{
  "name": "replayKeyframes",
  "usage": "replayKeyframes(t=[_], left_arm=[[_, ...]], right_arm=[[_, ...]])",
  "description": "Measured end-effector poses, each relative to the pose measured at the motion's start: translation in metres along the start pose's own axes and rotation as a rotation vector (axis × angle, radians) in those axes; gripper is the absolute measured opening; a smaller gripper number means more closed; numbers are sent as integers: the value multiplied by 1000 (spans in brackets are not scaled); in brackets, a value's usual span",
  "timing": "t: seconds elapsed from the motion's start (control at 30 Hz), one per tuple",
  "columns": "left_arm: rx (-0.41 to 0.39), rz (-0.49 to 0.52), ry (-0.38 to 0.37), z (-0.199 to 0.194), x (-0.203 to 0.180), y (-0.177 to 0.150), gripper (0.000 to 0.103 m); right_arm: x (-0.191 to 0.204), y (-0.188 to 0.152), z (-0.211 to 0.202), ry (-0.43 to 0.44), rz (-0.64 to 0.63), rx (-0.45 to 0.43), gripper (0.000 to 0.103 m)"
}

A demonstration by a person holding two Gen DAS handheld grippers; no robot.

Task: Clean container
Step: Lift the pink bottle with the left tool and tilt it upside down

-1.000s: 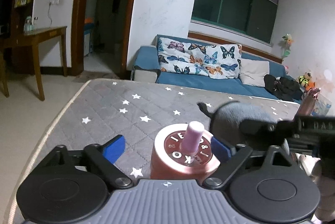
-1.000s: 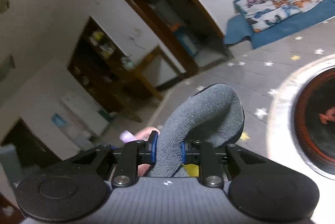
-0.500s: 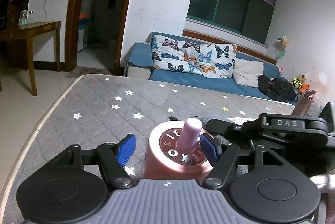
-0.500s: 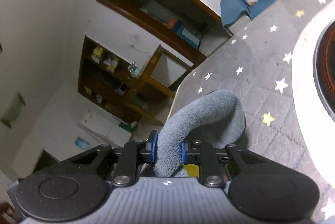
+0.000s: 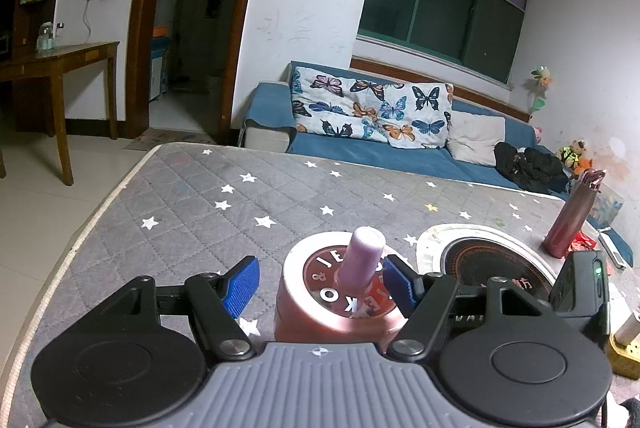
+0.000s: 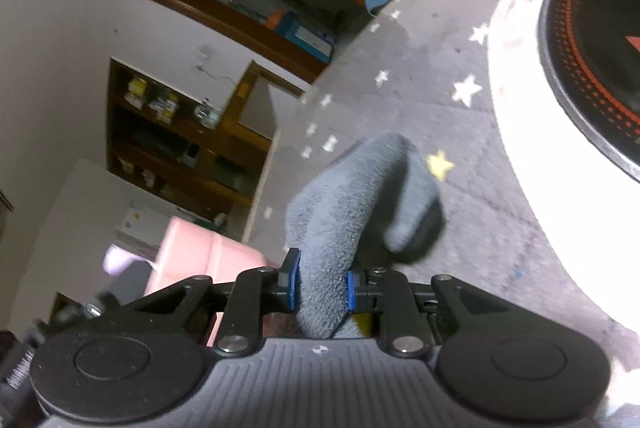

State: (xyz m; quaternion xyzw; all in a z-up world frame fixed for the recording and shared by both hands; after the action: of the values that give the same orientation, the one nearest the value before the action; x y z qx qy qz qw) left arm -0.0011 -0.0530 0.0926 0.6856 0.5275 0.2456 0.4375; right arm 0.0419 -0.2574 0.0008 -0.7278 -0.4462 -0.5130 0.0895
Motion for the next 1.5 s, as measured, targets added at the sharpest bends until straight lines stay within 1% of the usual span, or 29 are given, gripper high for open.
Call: replayKeyframes(t=[0.1,0.23,0.3,0.4,0.47,0.53,0.6,0.73,0.83,0.93,1.07,1.2,1.37,1.5], left_arm=[[3,1,-1,-1,0,0,71],[5,7,-5,-2,1,1,71],[5,7,-7,-4,3,1,71],[7,5,-5,-2,2,2,71],[8,6,-2,0,0,3,71],[8,6,-1,-1,0,3,71],[7,6,-3,-2,1,2,71],[7,3,-8,0,-1,4,71],[8,0,-9,0,-1,5,72],[8,-2,-8,0,-2,4,72],[10,-8,-4,-1,-2,4,72],[13,-10,1,1,-4,6,72],[16,-13,4,0,-5,6,72],[20,-16,5,3,-1,9,72]], right_arm=[[-3,-5,-4,-22,-1,17,20],[10,4,-18,69,38,-11,20],[26,12,-25,117,13,-32,20],[51,24,-28,193,-14,-28,20],[63,30,-21,218,-30,-14,20],[70,34,-12,208,-49,-11,20],[71,36,-3,194,-33,-3,20],[49,37,12,189,75,19,20],[34,33,24,147,106,33,20],[19,24,31,128,141,52,20],[4,12,27,111,165,67,20],[-1,3,22,87,151,74,20],[-3,-7,6,75,139,79,20],[2,-15,-7,75,101,87,20]])
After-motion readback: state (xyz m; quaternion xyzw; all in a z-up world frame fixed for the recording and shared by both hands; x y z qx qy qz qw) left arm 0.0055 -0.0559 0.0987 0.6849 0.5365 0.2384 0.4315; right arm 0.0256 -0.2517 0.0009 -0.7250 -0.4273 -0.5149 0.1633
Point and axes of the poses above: each gripper's, at about its wrist camera, not at the fingertips, and z roughly the way its jaws point, x to its left, y to its top, the point moved 2 cm from there along z, roughly the way its jaws point, and after that the axes turned 4 degrees about z, right-handed, at the moved point
